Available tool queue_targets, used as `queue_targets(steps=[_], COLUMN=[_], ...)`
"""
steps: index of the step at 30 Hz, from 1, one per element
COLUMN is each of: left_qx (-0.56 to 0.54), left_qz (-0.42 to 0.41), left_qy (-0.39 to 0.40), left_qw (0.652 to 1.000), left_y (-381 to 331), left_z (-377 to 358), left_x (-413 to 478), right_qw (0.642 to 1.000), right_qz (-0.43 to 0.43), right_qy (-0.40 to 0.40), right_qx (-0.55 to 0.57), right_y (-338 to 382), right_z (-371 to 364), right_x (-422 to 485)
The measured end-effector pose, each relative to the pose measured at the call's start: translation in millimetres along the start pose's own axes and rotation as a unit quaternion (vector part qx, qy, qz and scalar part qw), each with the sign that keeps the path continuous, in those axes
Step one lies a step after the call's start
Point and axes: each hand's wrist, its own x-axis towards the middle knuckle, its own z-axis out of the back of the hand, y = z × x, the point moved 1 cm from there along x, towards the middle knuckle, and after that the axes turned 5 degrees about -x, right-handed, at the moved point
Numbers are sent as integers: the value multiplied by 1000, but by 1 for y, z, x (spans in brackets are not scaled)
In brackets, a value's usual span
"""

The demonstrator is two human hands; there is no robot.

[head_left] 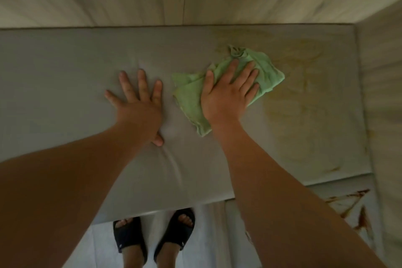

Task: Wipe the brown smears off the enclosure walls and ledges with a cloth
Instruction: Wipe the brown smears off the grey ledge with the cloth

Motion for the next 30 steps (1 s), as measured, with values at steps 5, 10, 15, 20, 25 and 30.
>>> queue_targets(steps=[5,10,15,20,25,30], left_qx=[-13,-12,-18,-24,-26,-21], left_qz=[-6,-17,-24,-26,-21,-15], left_qy=[1,-17,-23,-25,-26,-20], left_qw=[1000,1000,999,999,999,999], left_y=[1,3,3,3,1,1], left_z=[-1,-5,-5,-5,-5,-6], left_x=[1,3,2,3,4,4], right_qw=[999,993,995,986,988,969], right_qz=[-34,-104,-57,-133,14,148], right_qy=[-37,-36,-52,-67,-68,-139], right_qx=[4,43,66,79,141,141], right_y=[-9,-1,-3,19,64,66], right_z=[4,13,27,29,15,7], right_x=[3,58,114,116,80,70])
